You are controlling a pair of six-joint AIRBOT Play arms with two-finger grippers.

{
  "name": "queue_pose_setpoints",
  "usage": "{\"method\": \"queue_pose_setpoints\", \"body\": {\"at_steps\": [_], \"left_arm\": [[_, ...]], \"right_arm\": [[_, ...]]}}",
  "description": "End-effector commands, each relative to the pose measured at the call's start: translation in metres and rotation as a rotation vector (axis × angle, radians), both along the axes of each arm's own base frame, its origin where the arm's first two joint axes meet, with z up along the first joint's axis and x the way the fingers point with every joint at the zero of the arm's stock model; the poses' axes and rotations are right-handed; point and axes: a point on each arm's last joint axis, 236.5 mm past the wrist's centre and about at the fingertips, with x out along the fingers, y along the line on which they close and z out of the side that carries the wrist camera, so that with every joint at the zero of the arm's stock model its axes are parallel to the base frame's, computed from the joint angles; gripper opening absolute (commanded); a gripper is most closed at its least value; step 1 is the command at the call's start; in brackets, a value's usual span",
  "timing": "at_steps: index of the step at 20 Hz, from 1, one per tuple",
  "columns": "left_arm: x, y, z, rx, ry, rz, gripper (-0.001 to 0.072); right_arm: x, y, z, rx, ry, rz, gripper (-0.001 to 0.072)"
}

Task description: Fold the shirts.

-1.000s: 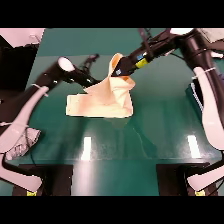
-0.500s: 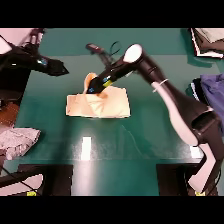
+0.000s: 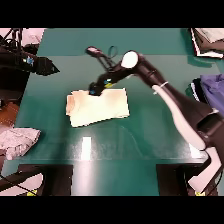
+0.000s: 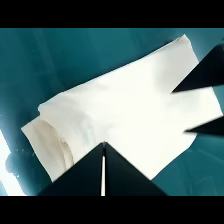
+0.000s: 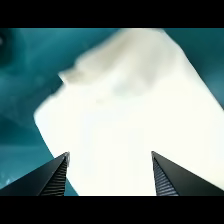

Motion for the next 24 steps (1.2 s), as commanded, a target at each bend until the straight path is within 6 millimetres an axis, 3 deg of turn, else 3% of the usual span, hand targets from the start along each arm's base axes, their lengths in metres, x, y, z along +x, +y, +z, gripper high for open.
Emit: {"method": "queue_pose_setpoints", "body": {"at_steps": [1,4,6,8,10,16,17,19,21,24], "left_arm": [[-0.005,0.001,-0.016,0.001,0.042,0.001,0.0025],[-0.011,0.002,-0.047,-0.003,0.105,0.014,0.0025],[-0.014,0.0,-0.06,-0.015,0.132,0.021,0.0025],[-0.014,-0.003,-0.064,-0.038,0.138,0.027,0.0025],[-0.011,-0.004,-0.062,-0.046,0.125,0.035,0.0025],[-0.01,-0.004,-0.062,-0.047,0.124,0.036,0.0025],[-0.011,-0.004,-0.062,-0.047,0.126,0.035,0.0025],[-0.011,-0.004,-0.062,-0.047,0.126,0.035,0.0025],[-0.011,-0.004,-0.063,-0.047,0.126,0.034,0.0025],[-0.013,-0.005,-0.063,-0.048,0.134,0.031,0.0025]], "right_arm": [[-0.002,-0.091,-0.03,-0.114,0.162,-0.151,0.0569],[0.001,-0.151,-0.062,-0.093,0.291,-0.353,0.059],[-0.004,-0.169,-0.08,-0.037,0.41,-0.439,0.0707],[-0.009,-0.172,-0.101,0.023,0.527,-0.502,0.0707],[-0.011,-0.16,-0.115,0.071,0.586,-0.494,0.0695],[-0.005,-0.08,-0.125,0.163,0.615,-0.391,0.0684],[-0.007,-0.069,-0.128,0.158,0.613,-0.369,0.0607],[-0.009,-0.051,-0.127,0.156,0.588,-0.318,0.0386],[-0.009,-0.04,-0.118,0.168,0.522,-0.254,0.002],[0.01,-0.051,-0.089,0.194,0.437,-0.259,0.0023]]}}
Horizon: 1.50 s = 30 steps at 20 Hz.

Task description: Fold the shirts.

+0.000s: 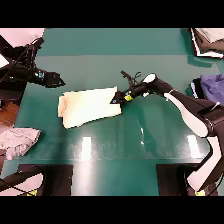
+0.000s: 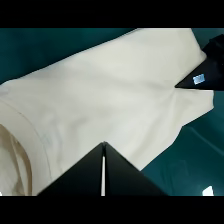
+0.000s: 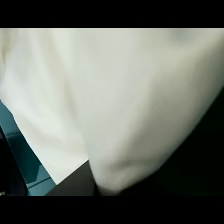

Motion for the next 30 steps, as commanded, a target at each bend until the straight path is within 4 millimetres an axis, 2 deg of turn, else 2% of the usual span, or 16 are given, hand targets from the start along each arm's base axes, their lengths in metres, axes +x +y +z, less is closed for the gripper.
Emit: {"method": "queue_pose_setpoints", "body": {"at_steps": [1,2,4,5,8,10,13,15,16,19,21,22,25,27,30], "left_arm": [[-0.003,-0.001,-0.001,-0.004,0.016,-0.001,0.0025],[-0.005,-0.005,0.0,-0.018,0.029,0.005,0.0025],[-0.009,-0.019,0.0,-0.03,0.04,-0.01,0.0025],[-0.01,-0.03,0.001,-0.031,0.029,-0.033,0.0025],[-0.007,-0.07,0.011,-0.048,-0.048,-0.087,0.0025],[-0.004,-0.095,0.019,-0.067,-0.108,-0.109,0.0025],[-0.007,-0.126,0.028,-0.085,-0.166,-0.151,0.0025],[-0.014,-0.141,0.029,-0.09,-0.172,-0.184,0.0025],[-0.017,-0.145,0.029,-0.091,-0.172,-0.196,0.0025],[-0.021,-0.151,0.029,-0.097,-0.17,-0.203,0.0025],[-0.02,-0.151,0.029,-0.11,-0.153,-0.176,0.0025],[-0.019,-0.151,0.03,-0.111,-0.155,-0.174,0.0025],[-0.019,-0.151,0.03,-0.111,-0.157,-0.173,0.0025],[-0.019,-0.151,0.03,-0.111,-0.157,-0.174,0.0025],[-0.019,-0.151,0.03,-0.111,-0.157,-0.174,0.0025]], "right_arm": [[0.024,-0.018,0.035,0.007,-0.117,-0.018,0.0022],[0.037,-0.041,0.046,-0.022,-0.165,-0.048,0.0022],[0.064,-0.104,0.072,-0.093,-0.245,-0.14,0.0023],[0.078,-0.141,0.083,-0.134,-0.274,-0.206,0.0022],[0.107,-0.27,0.113,-0.262,-0.347,-0.454,0.0022],[0.115,-0.35,0.13,-0.304,-0.38,-0.626,0.0022],[0.114,-0.457,0.142,-0.359,-0.413,-0.864,0.0021],[0.11,-0.513,0.147,-0.399,-0.446,-0.987,0.0021],[0.109,-0.534,0.151,-0.417,-0.466,-1.04,0.002],[0.107,-0.576,0.16,-0.461,-0.521,-1.145,0.002],[0.11,-0.585,0.172,-0.485,-0.575,-1.148,0.002],[0.112,-0.586,0.184,-0.49,-0.606,-1.138,0.002],[0.122,-0.579,0.248,-0.44,-0.728,-1.126,0.002],[0.12,-0.575,0.283,-0.451,-0.793,-1.092,0.002],[0.111,-0.572,0.319,-0.453,-0.844,-1.062,0.002]]}}
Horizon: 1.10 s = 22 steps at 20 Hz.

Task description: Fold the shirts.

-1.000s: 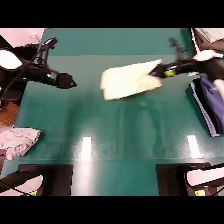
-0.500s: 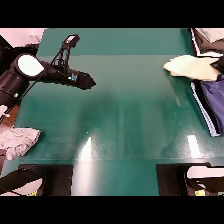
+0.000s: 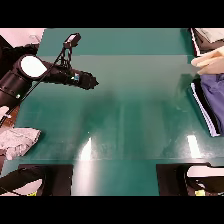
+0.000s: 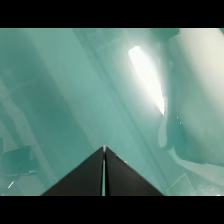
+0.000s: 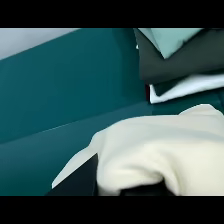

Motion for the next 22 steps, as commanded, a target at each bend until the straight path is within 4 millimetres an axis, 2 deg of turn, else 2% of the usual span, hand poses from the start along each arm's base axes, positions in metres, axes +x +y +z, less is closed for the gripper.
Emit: {"method": "queue_pose_setpoints", "body": {"at_steps": [1,3,7,9,14,18,19,21,22], "left_arm": [[0.0,0.0,0.0,0.0,-0.002,0.0,0.0025],[0.0,0.0,-0.001,0.003,0.0,-0.001,0.0025],[0.0,0.0,-0.001,0.005,0.0,-0.002,0.0025],[0.0,0.0,-0.001,0.005,0.0,-0.002,0.0025],[0.0,0.0,-0.001,0.005,-0.001,-0.002,0.0025],[-0.001,0.0,-0.002,0.007,0.003,-0.005,0.0025],[-0.003,0.0,-0.003,0.01,0.01,-0.011,0.0025],[-0.009,0.0,-0.006,0.028,0.017,-0.04,0.0025],[-0.012,0.001,-0.008,0.039,0.018,-0.058,0.0025]], "right_arm": [[-0.012,0.007,0.041,-0.036,-0.029,0.042,0.0021],[-0.023,0.006,0.047,-0.009,-0.008,0.045,0.002],[-0.058,-0.006,0.028,0.06,0.086,0.0,0.0021],[-0.085,-0.018,0.011,0.068,0.155,-0.075,0.0022],[-0.153,-0.031,-0.02,0.116,0.25,-0.216,0.0023],[-0.223,-0.041,-0.069,0.126,0.434,-0.387,0.0029],[-0.239,-0.043,-0.082,0.123,0.487,-0.422,0.0067],[-0.268,-0.043,-0.103,0.114,0.567,-0.474,0.0392],[-0.281,-0.044,-0.111,0.106,0.6,-0.496,0.0477]]}}
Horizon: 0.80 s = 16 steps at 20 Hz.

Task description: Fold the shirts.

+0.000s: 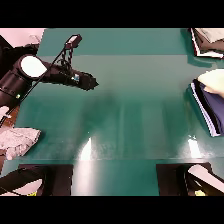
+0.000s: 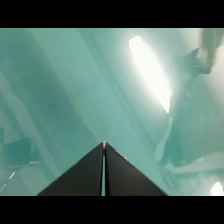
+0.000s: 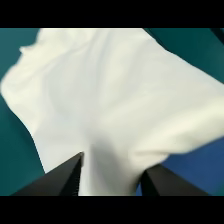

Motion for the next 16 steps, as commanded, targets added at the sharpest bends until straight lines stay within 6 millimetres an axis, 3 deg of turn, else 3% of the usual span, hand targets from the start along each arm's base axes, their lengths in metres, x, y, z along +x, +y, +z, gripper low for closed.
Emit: {"method": "queue_pose_setpoints", "body": {"at_steps": [1,4,6,8,11,14,15,16], "left_arm": [[-0.008,0.0,-0.005,0.03,0.007,-0.049,0.0025],[-0.01,0.001,-0.007,0.036,0.012,-0.058,0.0025],[-0.01,0.001,-0.007,0.036,0.011,-0.058,0.0025],[-0.009,0.001,-0.006,0.034,0.008,-0.055,0.0025],[-0.009,0.001,-0.006,0.033,0.007,-0.053,0.0025],[-0.01,-0.001,-0.005,0.025,0.012,-0.056,0.0025],[-0.009,-0.001,-0.004,0.023,0.007,-0.052,0.0025],[-0.007,-0.001,-0.003,0.02,0.001,-0.047,0.0025]], "right_arm": [[-0.058,-0.004,-0.034,-0.016,0.165,-0.1,0.0487],[-0.071,-0.003,-0.036,-0.01,0.158,-0.153,0.0487],[-0.052,0.012,-0.028,0.021,0.096,-0.128,0.0487],[-0.013,0.048,-0.014,0.077,-0.01,-0.022,0.0486],[0.035,0.12,0.001,0.105,-0.078,0.204,0.0464],[0.06,0.19,0.002,0.107,-0.066,0.421,0.007],[0.066,0.209,0.003,0.105,-0.068,0.478,0.0025],[0.071,0.227,0.004,0.1,-0.073,0.532,0.0025]]}}
